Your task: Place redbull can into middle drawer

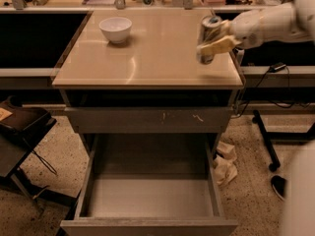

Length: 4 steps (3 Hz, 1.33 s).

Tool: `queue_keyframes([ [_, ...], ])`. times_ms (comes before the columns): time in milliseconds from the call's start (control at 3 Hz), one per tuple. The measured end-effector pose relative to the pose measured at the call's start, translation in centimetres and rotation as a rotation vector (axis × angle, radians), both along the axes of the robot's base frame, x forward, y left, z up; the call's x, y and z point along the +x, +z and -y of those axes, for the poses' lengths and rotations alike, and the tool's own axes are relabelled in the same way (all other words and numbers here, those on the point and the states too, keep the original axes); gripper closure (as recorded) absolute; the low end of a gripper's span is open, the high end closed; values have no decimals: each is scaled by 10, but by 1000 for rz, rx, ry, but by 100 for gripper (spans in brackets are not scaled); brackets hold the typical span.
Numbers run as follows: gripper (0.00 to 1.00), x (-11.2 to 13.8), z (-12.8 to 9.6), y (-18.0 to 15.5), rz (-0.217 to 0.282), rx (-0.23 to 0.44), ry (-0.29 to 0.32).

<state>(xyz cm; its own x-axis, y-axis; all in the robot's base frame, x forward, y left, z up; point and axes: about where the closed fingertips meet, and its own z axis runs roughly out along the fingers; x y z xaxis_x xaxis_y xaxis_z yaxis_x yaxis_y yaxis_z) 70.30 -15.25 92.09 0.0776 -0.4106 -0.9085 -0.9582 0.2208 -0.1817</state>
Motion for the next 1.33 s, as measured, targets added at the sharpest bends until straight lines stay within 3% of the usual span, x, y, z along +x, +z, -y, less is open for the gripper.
queue_keyframes([
  [333, 100, -50, 24, 93, 180, 52, -117],
  [667, 100, -78, 24, 134, 242, 65, -171],
  [1000, 100, -78, 24, 134, 242, 65, -171],
  [1333, 100, -81, 9, 108, 234, 62, -144],
])
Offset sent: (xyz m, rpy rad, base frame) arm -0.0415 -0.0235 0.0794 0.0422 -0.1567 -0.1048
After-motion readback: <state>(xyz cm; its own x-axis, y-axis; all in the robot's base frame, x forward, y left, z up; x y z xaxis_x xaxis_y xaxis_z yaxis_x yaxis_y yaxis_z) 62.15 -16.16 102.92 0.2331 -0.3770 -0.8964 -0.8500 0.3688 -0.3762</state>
